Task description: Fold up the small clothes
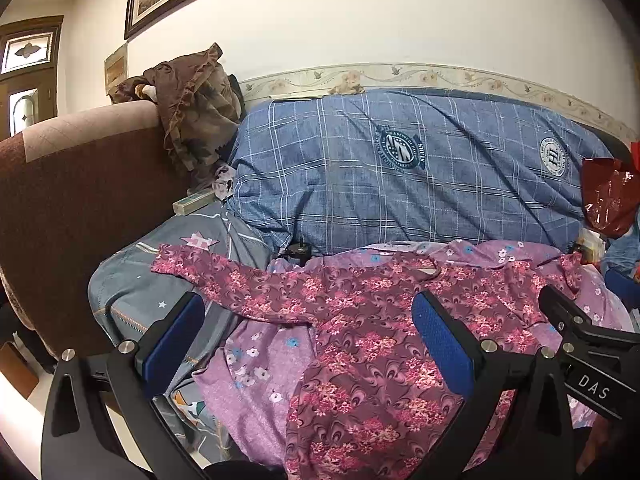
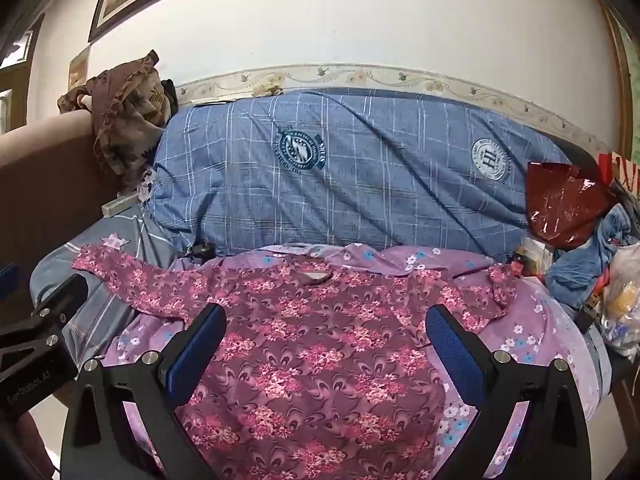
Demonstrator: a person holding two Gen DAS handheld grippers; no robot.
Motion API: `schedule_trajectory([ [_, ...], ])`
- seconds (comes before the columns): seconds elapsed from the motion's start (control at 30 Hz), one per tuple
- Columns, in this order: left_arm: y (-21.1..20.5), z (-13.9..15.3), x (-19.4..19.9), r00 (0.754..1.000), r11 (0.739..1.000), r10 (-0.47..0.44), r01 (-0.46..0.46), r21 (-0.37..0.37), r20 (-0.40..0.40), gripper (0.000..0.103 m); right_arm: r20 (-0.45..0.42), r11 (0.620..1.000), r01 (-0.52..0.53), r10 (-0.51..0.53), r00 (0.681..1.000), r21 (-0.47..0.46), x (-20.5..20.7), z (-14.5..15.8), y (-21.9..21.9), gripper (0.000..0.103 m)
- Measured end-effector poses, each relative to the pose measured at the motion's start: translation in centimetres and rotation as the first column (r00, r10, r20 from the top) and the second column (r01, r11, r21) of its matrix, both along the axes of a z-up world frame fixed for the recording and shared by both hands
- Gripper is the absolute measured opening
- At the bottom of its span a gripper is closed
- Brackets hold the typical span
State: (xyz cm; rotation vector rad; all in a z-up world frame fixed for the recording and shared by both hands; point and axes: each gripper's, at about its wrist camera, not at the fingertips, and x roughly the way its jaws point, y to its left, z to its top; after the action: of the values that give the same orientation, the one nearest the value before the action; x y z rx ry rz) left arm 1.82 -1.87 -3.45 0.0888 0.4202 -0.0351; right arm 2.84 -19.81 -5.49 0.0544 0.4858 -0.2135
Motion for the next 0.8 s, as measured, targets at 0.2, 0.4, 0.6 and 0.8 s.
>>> schedule_trajectory([
  [0.2,0.5,-0.3,0.2,1.0,1.0,0.015,-0.015,-0.003,-0.011,0.103,-0.004,1.0,-0.009,0.009,1.0,-0.004,0.2,-0.4,0.3,0.1],
  [0.4,-0.1,-0.7,0.4,1.0,1.0,-0.002,0.002,0.01,-0.025,0.103,-0.014,0.999,0.023,-0.023,1.0,-0.026,0.4,-0.6,0.0,0.1],
  [0.6,-1.1,-1.4,0.6,0.999,1.0,-0.026,0.026,0.016,-0.047,0.103,-0.03,0.997,0.067,-0.068,0.997,-0.043,0.7,-1.1,-1.2,0.1],
  [0.8,-2.5,-1.9,1.0,0.997,0.998,-0.049,0.051,0.033,-0.063,0.103,-0.043,0.996,0.085,-0.087,0.995,-0.029,0.9,-1.7,-2.4,0.1],
])
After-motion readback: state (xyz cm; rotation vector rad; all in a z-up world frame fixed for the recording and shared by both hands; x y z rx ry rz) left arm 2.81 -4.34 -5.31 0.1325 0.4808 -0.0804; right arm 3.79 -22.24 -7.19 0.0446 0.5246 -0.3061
